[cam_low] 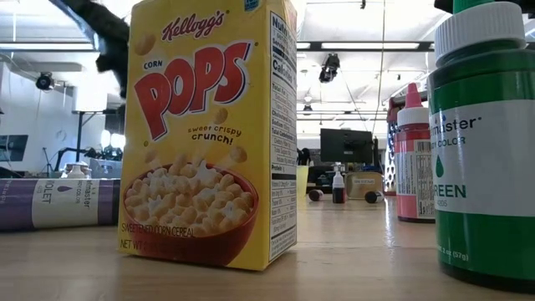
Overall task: Pick & Place Kitchen Items
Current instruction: Put the yellow seasoning bottle into the black bin
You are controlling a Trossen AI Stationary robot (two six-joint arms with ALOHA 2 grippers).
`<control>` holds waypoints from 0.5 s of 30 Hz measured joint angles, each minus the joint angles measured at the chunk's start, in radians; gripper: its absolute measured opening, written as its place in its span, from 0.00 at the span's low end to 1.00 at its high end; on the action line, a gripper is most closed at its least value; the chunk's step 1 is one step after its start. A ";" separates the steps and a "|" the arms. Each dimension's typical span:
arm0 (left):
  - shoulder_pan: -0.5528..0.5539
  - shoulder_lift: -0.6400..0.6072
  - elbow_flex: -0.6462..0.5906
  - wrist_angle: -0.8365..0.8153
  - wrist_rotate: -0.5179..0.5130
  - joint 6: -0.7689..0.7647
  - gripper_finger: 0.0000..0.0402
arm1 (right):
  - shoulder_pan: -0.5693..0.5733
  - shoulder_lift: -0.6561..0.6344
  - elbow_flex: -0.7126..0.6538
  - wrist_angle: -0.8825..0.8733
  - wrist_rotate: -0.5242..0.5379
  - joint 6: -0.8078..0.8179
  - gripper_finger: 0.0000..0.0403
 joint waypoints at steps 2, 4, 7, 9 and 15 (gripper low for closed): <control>0.000 -0.001 0.071 -0.117 -0.049 0.001 0.73 | 0.000 0.000 0.000 0.000 0.000 0.001 0.02; 0.000 -0.001 0.140 -0.236 -0.105 0.004 0.73 | 0.000 0.000 0.000 0.000 0.000 0.000 0.02; 0.000 -0.001 0.246 -0.381 -0.187 0.009 0.73 | 0.000 0.000 0.000 0.000 0.000 0.001 0.02; 0.000 -0.001 0.311 -0.462 -0.236 0.010 0.73 | 0.000 0.000 0.000 0.000 0.000 0.000 0.02; 0.000 0.001 0.470 -0.656 -0.362 -0.003 0.73 | 0.000 0.000 0.000 0.000 0.000 0.000 0.02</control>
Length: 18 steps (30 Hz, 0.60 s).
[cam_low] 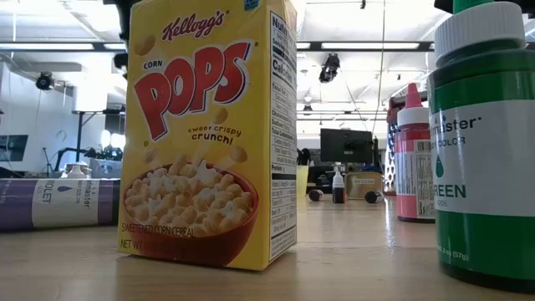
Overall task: Pick & Place Kitchen Items
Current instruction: Put the yellow seasoning bottle into the black bin
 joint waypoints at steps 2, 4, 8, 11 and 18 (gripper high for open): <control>0.002 0.005 0.043 -0.066 -0.051 -0.010 0.73 | 0.000 0.000 0.000 0.000 0.000 0.001 0.02; 0.004 0.014 0.087 -0.112 -0.112 -0.013 0.73 | 0.000 0.000 0.000 0.000 0.000 0.000 0.02; 0.020 0.046 0.159 -0.180 -0.207 -0.013 0.73 | 0.000 0.000 0.000 0.000 0.000 0.000 0.02; 0.044 0.089 0.209 -0.226 -0.262 -0.013 0.73 | 0.000 0.000 0.000 0.000 0.000 0.001 0.02; 0.117 0.223 0.277 -0.341 -0.383 -0.008 0.73 | 0.000 0.000 0.000 0.000 0.000 0.000 0.02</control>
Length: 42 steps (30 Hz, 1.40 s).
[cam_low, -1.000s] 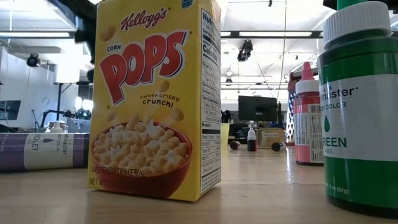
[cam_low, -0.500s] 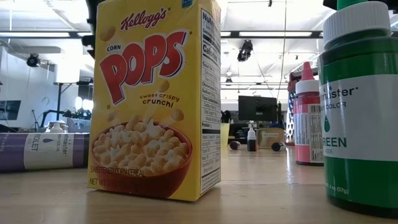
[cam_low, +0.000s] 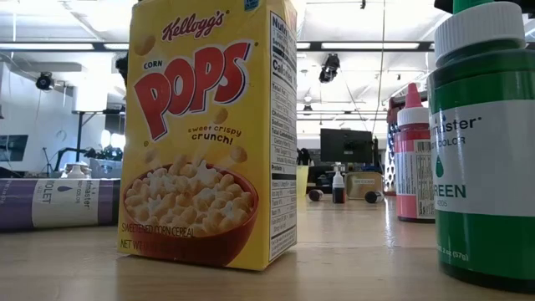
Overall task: Pick & Place Kitchen Items
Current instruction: Put the yellow seasoning bottle into the black bin
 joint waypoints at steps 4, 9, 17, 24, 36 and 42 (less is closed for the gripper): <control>0.045 0.084 0.013 -0.049 -0.072 -0.001 0.73 | 0.000 0.000 0.000 0.000 0.000 0.000 0.02; 0.098 0.176 0.015 -0.055 -0.099 0.010 0.73 | 0.000 0.000 0.000 0.000 0.000 0.000 0.02; 0.135 0.289 0.013 -0.061 -0.100 0.046 0.73 | 0.000 0.000 0.000 0.000 0.000 0.001 0.02; 0.154 0.337 0.002 -0.067 -0.052 0.063 0.73 | 0.000 0.000 0.000 0.000 0.000 0.000 0.02; 0.158 0.330 -0.048 -0.068 -0.051 0.148 0.73 | 0.000 0.000 0.000 0.000 0.000 0.000 0.02; 0.167 0.279 -0.046 -0.068 -0.058 0.158 0.73 | 0.000 0.000 0.000 0.000 0.000 0.000 0.02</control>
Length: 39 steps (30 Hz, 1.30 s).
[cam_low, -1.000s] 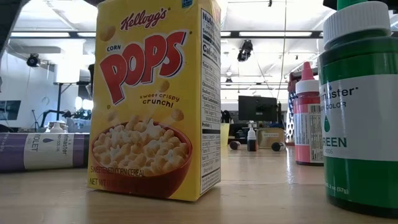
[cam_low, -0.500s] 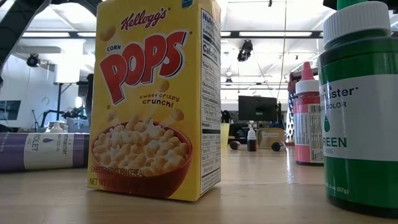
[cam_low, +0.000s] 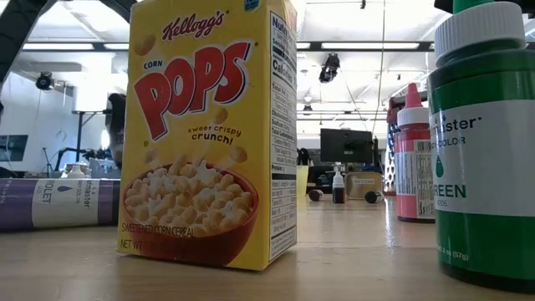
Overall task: Pick & Place Kitchen Items
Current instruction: Put the yellow seasoning bottle into the black bin
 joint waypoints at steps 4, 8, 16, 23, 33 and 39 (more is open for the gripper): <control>0.003 -0.033 0.000 0.000 0.000 0.014 0.73 | 0.000 0.000 0.000 0.000 0.000 0.000 0.02; 0.005 -0.040 -0.005 0.002 0.000 0.026 0.73 | 0.000 0.000 0.000 0.000 0.000 0.000 0.02; 0.027 -0.040 -0.086 0.000 -0.065 0.062 0.73 | 0.000 0.000 0.000 0.000 0.000 0.001 0.02; 0.040 -0.040 -0.155 0.058 -0.079 0.105 0.73 | 0.000 0.000 0.000 0.000 0.000 0.000 0.02; 0.040 -0.040 -0.236 0.181 -0.078 0.237 0.73 | 0.000 0.000 0.000 0.000 0.000 0.000 0.02; 0.039 -0.040 -0.277 0.240 -0.081 0.256 0.73 | 0.000 0.000 0.000 0.000 0.000 0.001 0.02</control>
